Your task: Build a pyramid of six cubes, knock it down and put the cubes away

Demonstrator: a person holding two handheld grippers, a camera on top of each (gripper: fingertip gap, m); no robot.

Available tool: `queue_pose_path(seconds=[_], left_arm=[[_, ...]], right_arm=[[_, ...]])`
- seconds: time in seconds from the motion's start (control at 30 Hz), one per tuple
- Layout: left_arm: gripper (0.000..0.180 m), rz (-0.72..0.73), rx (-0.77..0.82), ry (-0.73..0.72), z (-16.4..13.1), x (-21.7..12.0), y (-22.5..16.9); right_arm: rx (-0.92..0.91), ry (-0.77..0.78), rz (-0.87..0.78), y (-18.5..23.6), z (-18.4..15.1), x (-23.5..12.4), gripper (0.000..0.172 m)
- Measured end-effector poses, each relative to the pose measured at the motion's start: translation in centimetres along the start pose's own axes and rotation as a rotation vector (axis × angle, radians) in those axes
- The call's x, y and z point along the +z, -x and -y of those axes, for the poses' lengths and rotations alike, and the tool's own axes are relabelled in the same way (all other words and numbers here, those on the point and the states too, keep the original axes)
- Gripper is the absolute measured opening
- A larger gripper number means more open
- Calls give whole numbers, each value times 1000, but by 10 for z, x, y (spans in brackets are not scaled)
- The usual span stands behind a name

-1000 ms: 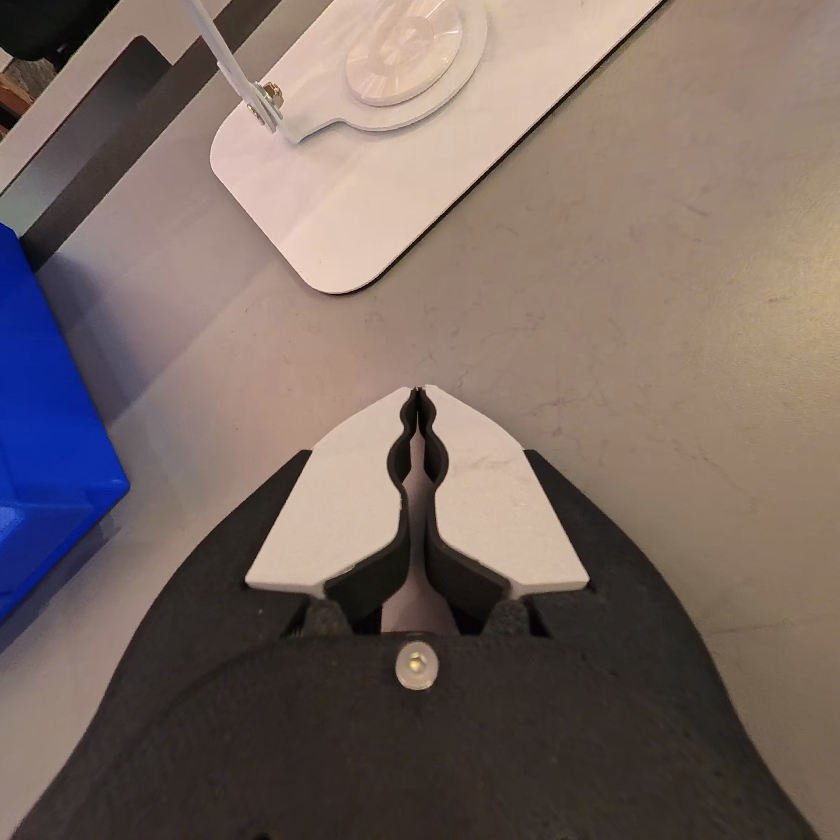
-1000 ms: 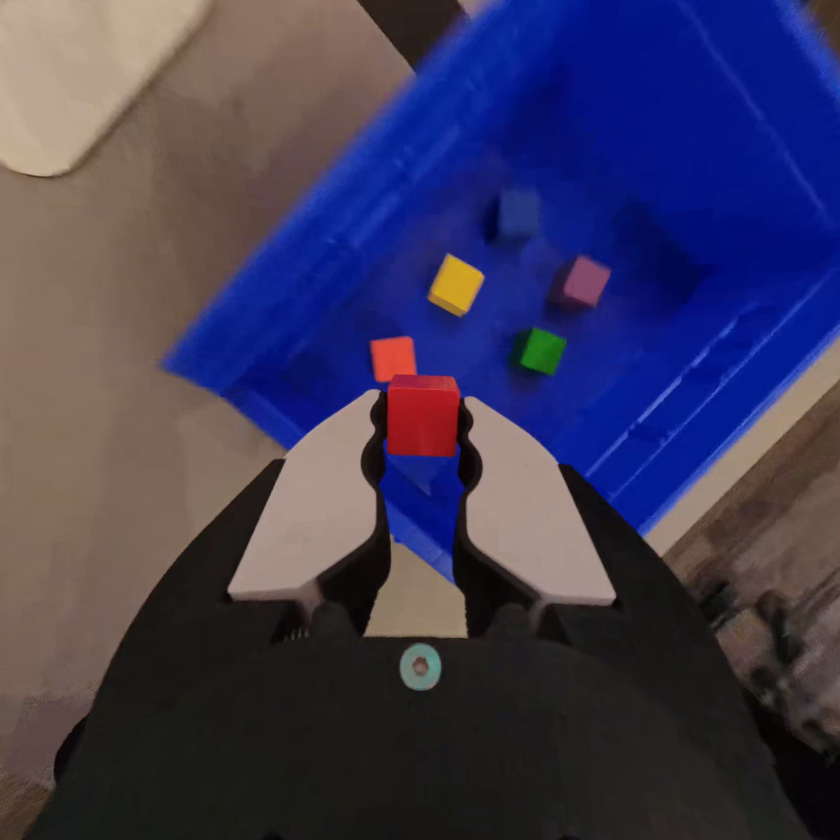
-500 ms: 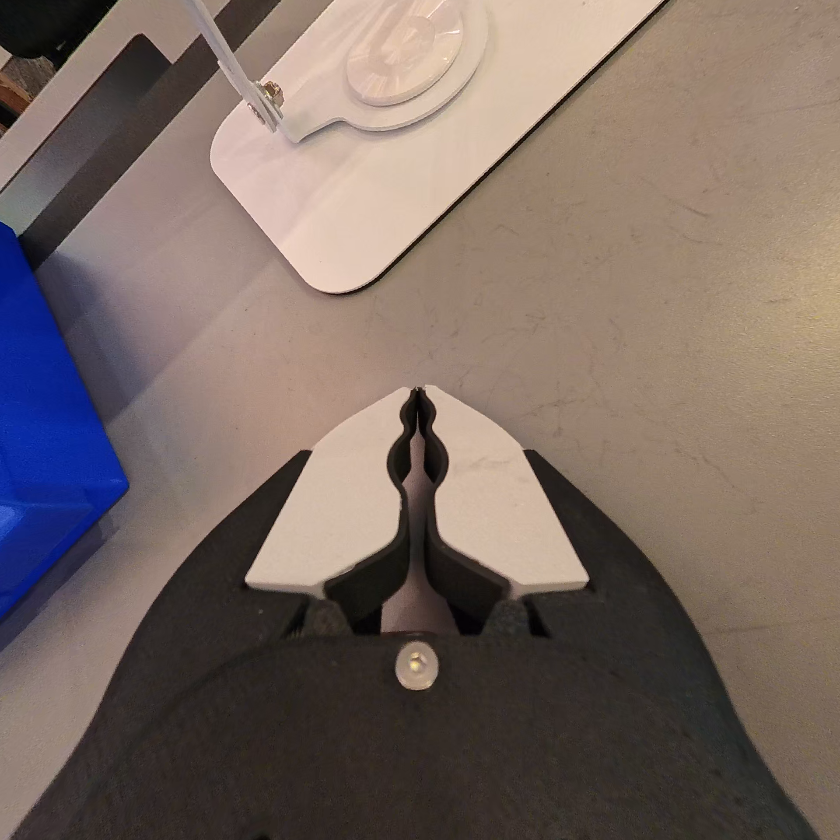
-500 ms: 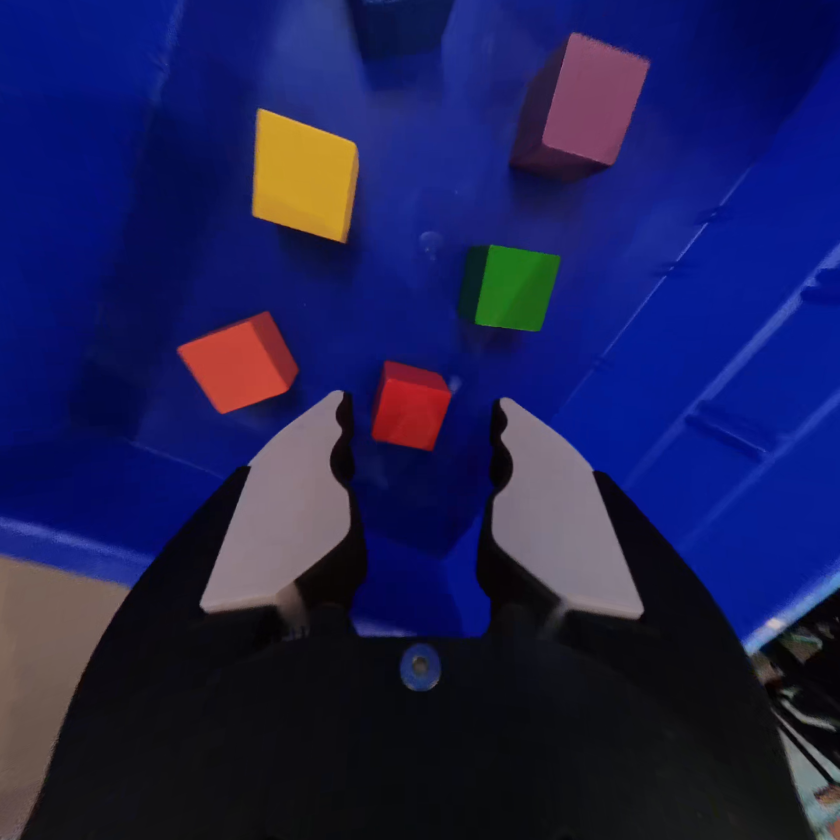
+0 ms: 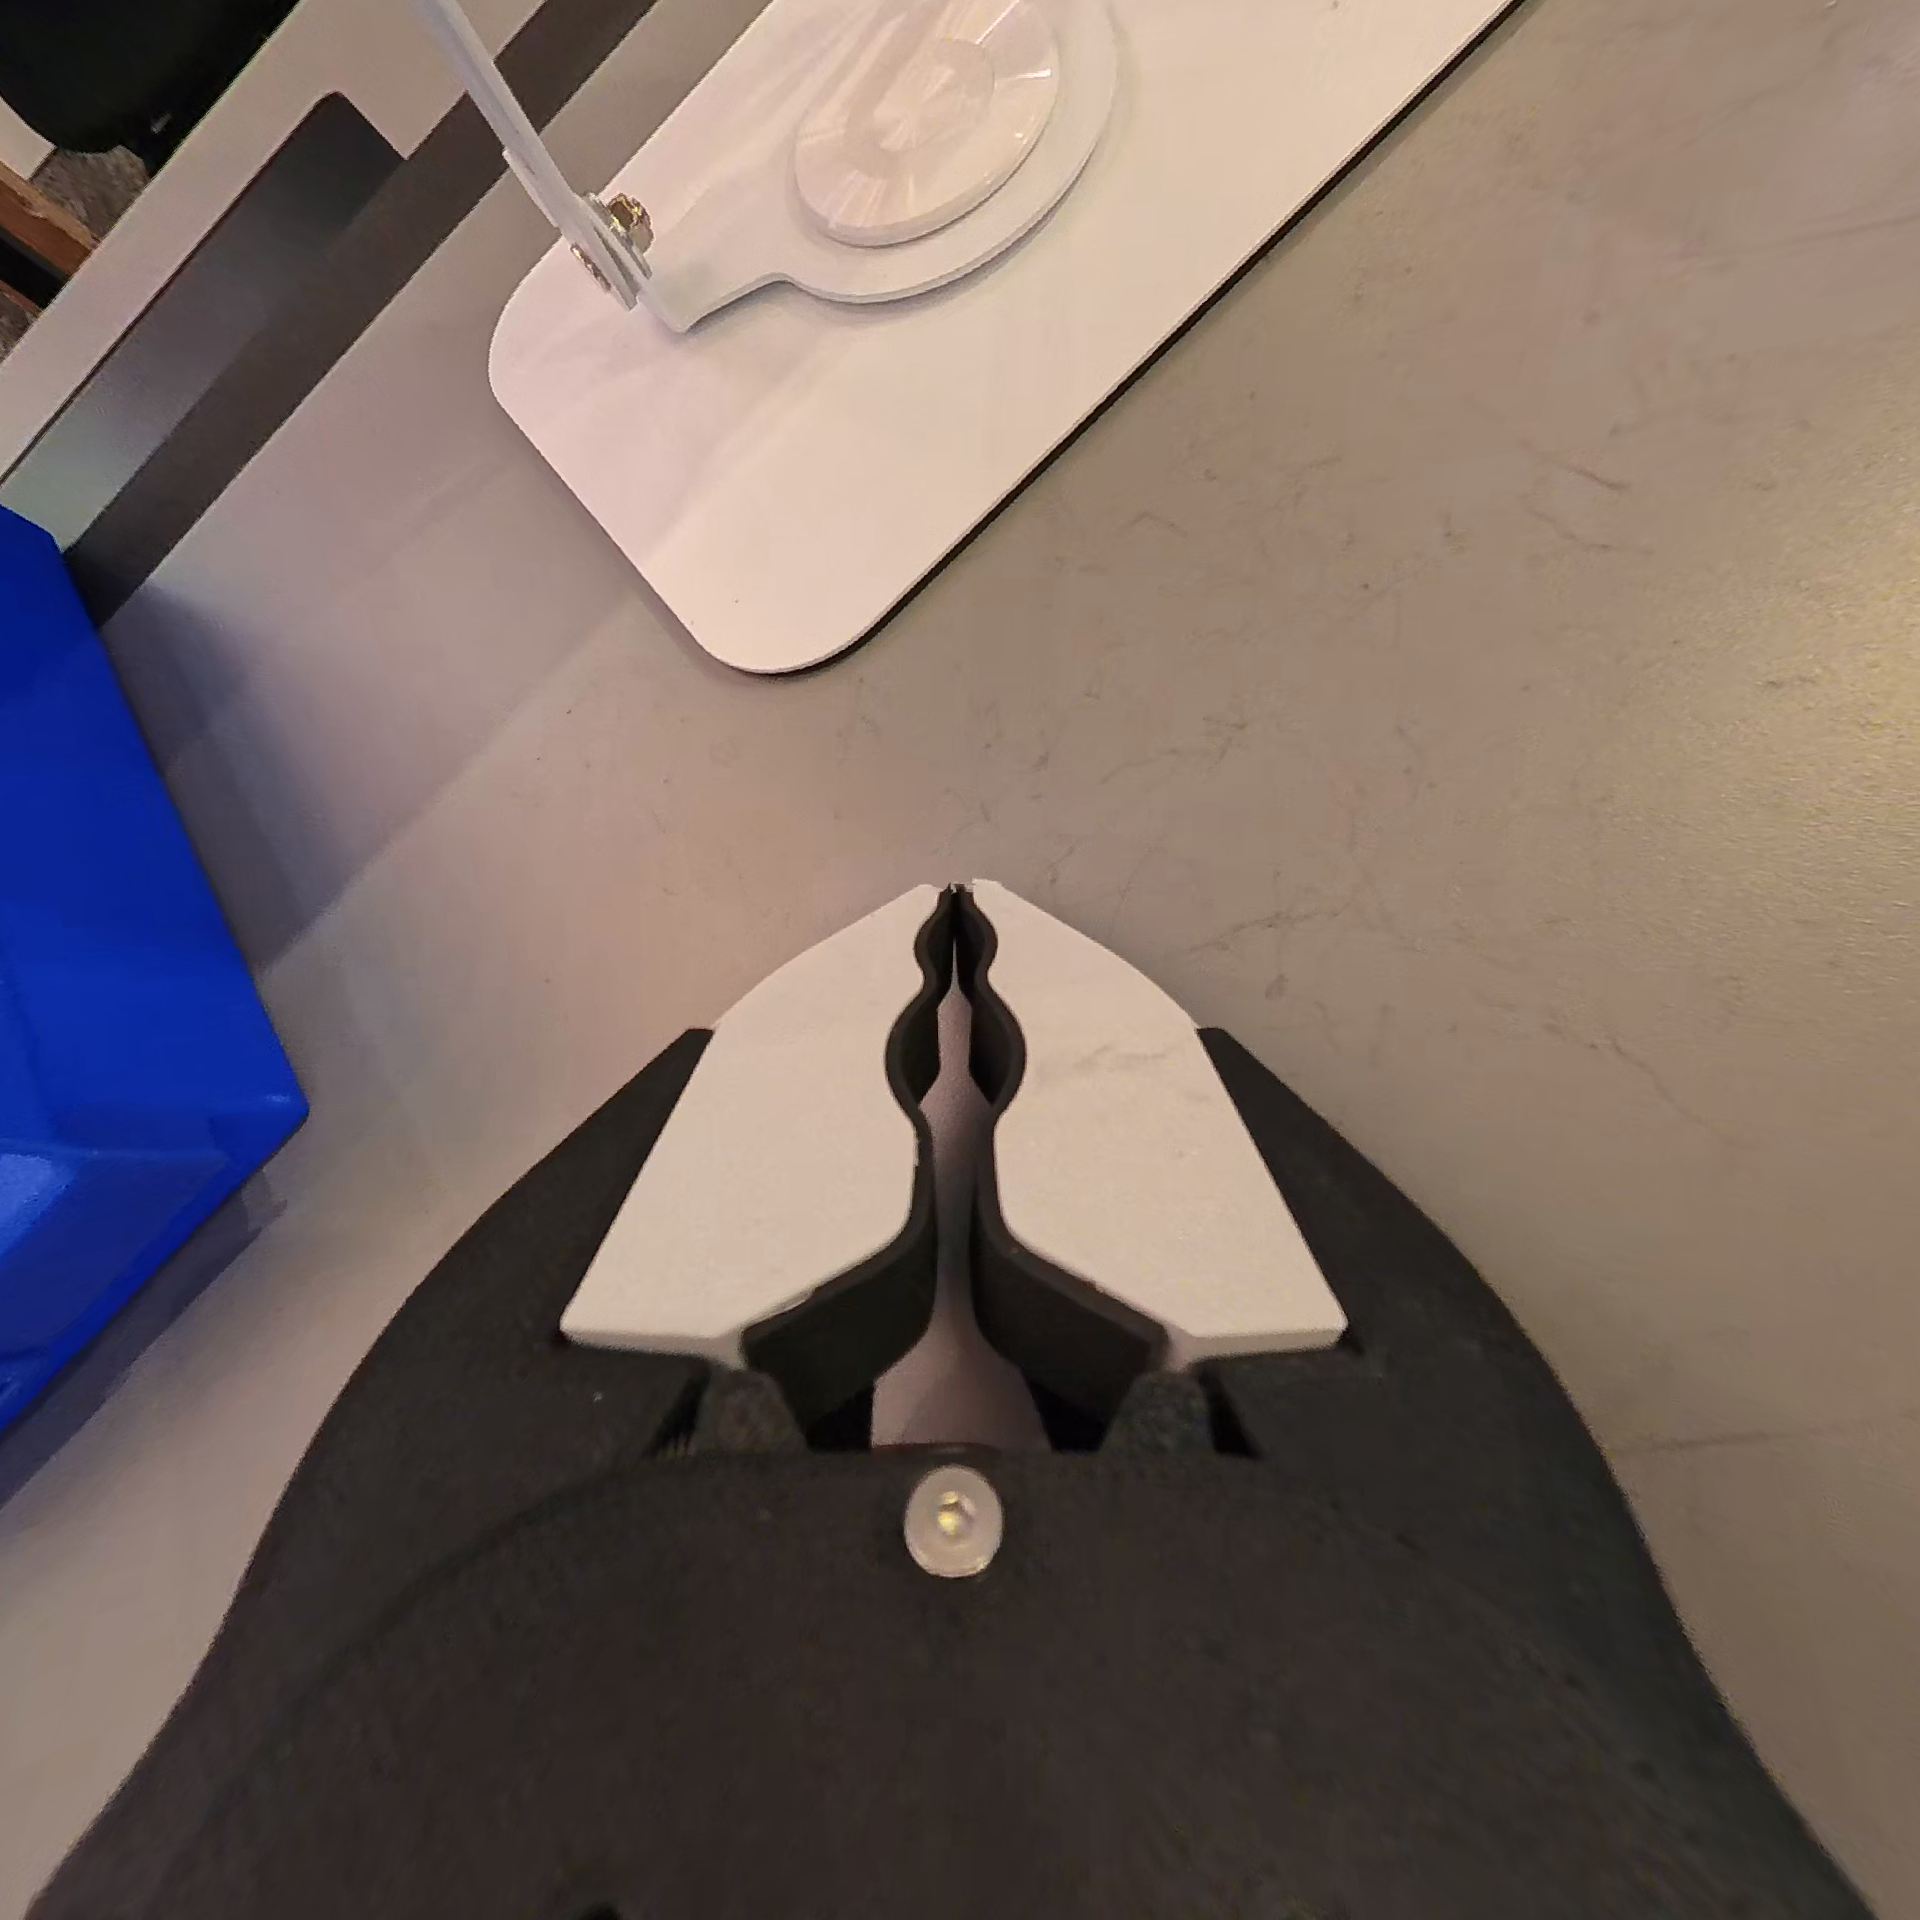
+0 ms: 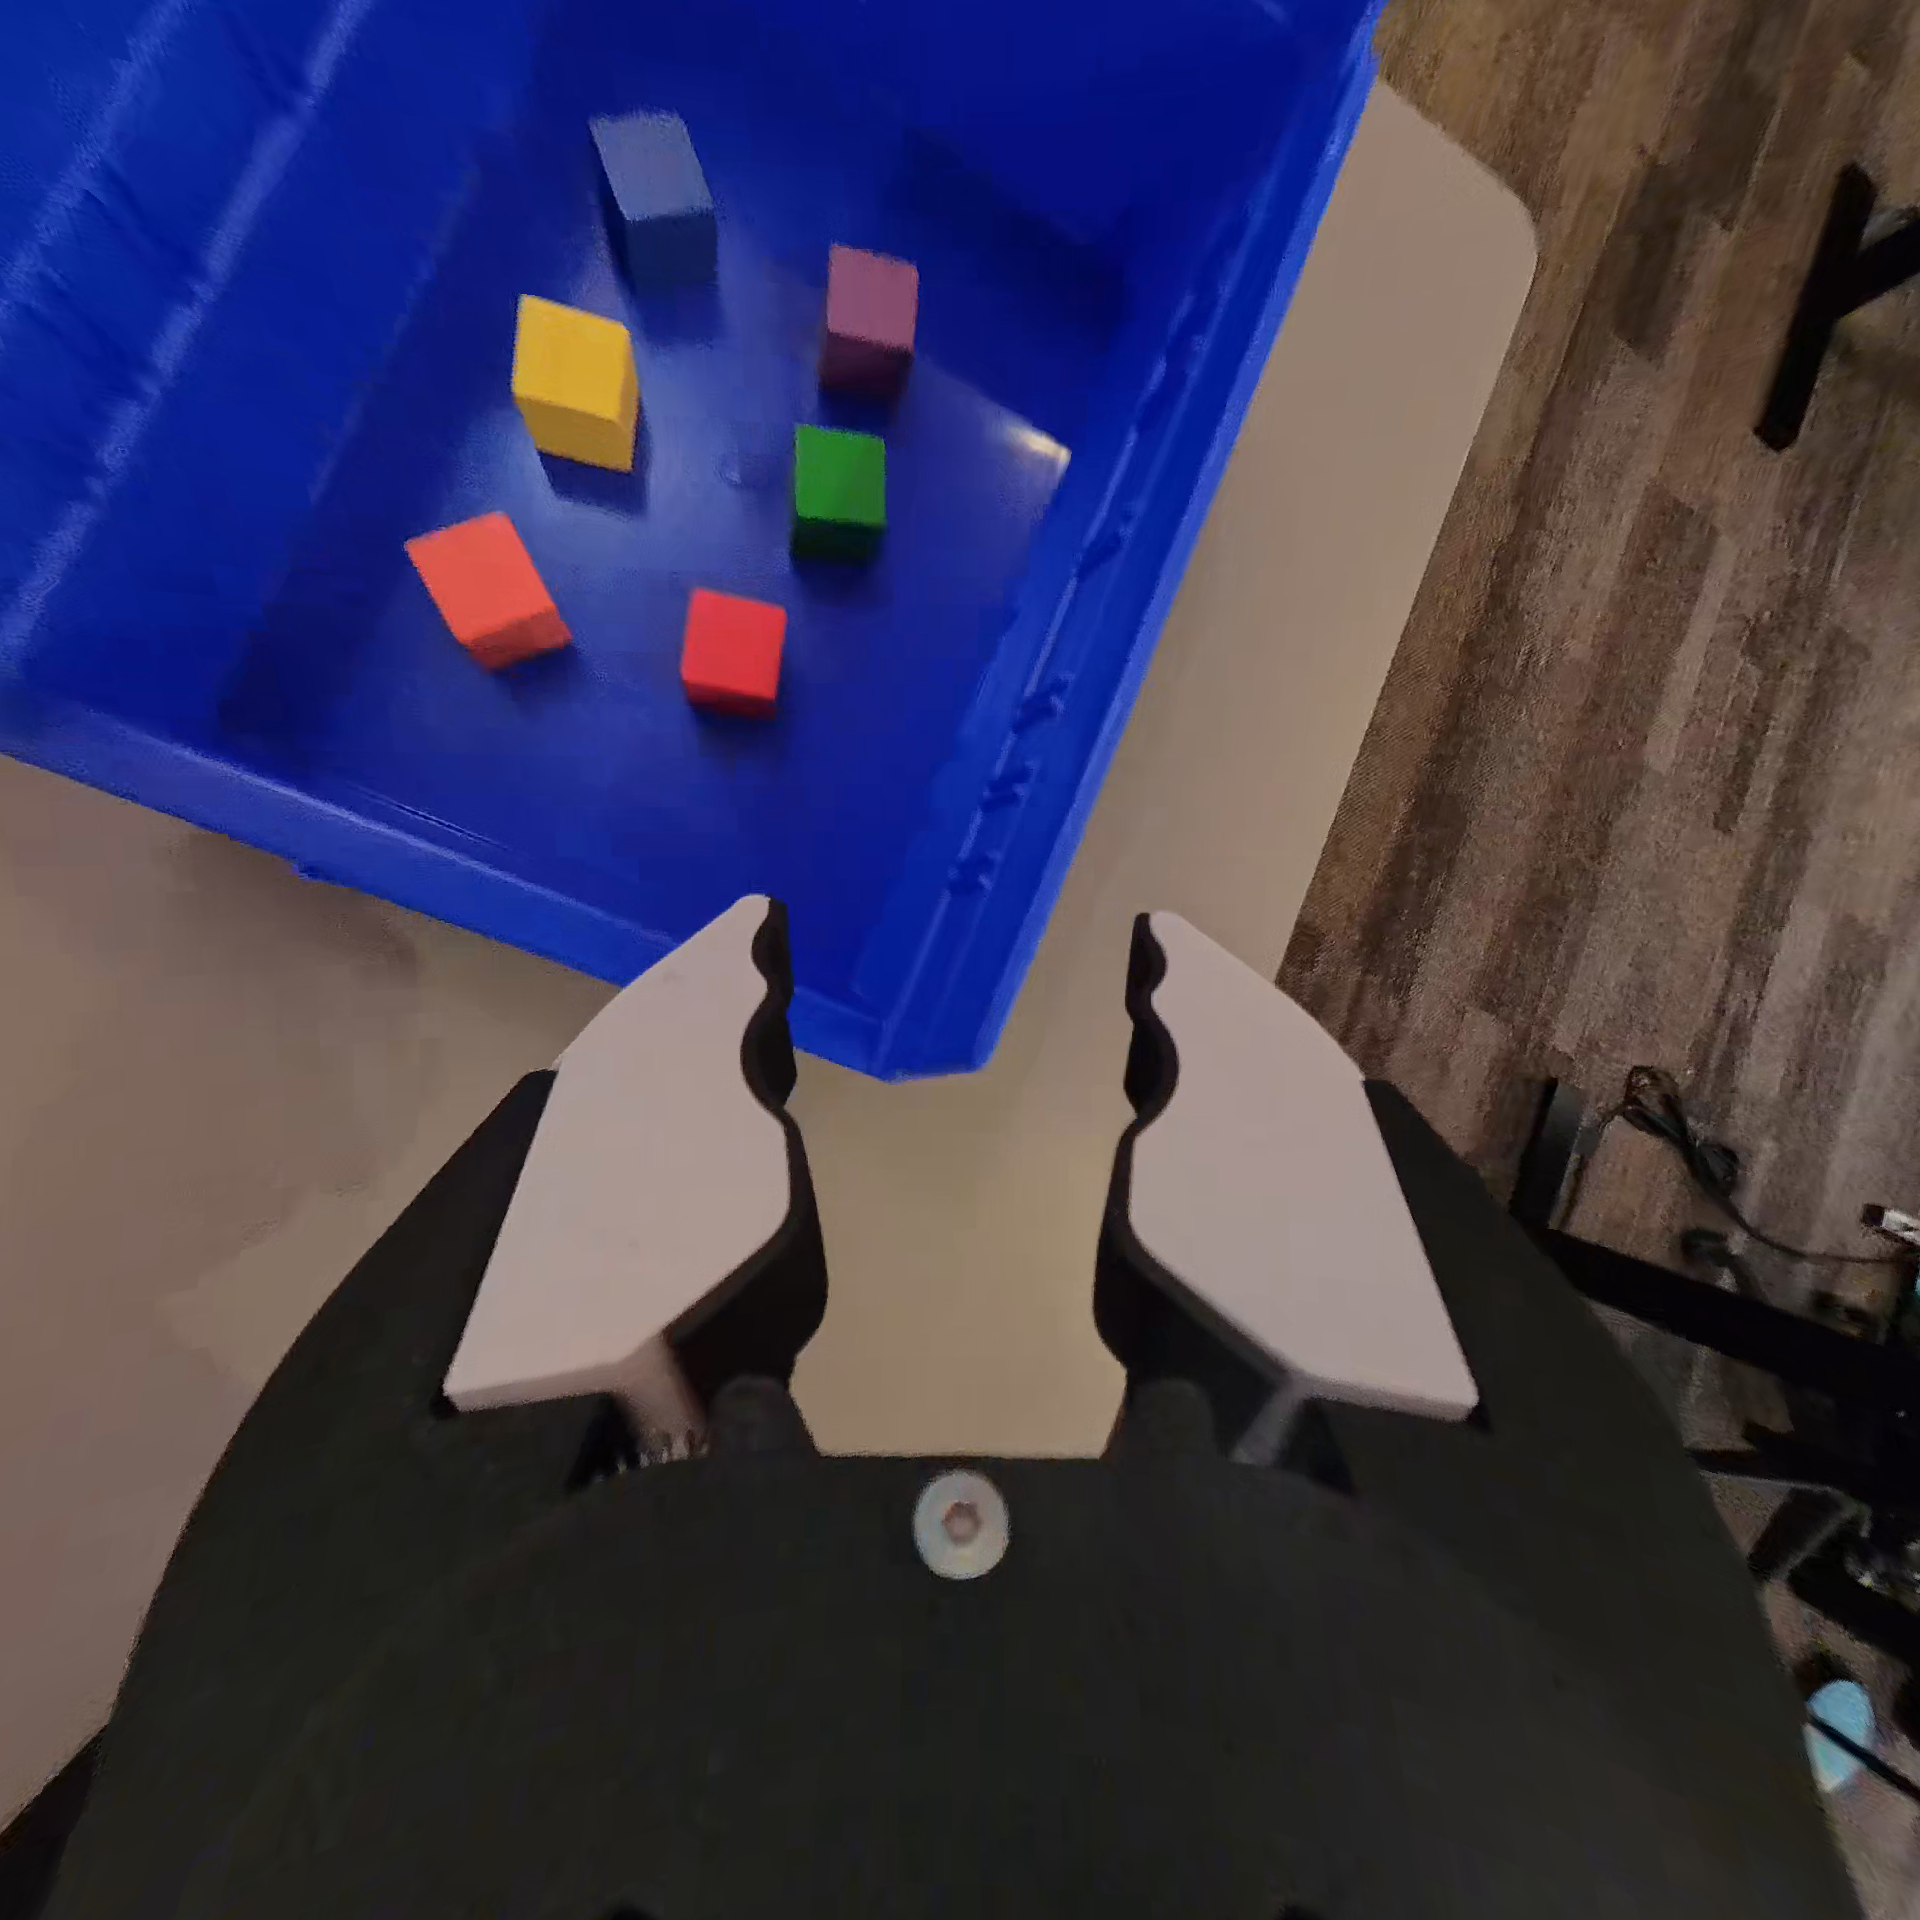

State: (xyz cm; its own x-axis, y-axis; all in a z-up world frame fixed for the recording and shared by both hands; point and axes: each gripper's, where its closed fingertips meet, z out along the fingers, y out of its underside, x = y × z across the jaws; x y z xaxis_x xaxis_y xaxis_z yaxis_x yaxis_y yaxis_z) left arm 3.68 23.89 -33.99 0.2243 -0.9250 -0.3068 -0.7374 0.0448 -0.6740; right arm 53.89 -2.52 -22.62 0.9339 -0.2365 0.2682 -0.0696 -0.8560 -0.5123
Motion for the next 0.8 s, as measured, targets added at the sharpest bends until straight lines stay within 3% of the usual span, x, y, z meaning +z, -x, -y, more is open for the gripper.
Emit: queue_pose_path(seconds=[0.2,0.3,0.37,0.53,0.73,0.8], left_arm=[[0,3,-7,-1,0,0,1],[0,-2,-9,-2,-1,-1,1],[11,3,-30,-13,-1,-3,3],[14,19,-87,-72,-4,-19,18],[19,311,-176,-300,3,-100,108],[33,412,-257,-323,-12,-125,152]], right_arm=[[55,71,61,-4,-33,41,59],[69,98,168,4,-37,59,32],[76,100,212,7,-36,67,16],[89,86,231,1,-34,72,9],[93,96,241,-1,-36,72,8],[96,105,246,-1,-37,71,8]])
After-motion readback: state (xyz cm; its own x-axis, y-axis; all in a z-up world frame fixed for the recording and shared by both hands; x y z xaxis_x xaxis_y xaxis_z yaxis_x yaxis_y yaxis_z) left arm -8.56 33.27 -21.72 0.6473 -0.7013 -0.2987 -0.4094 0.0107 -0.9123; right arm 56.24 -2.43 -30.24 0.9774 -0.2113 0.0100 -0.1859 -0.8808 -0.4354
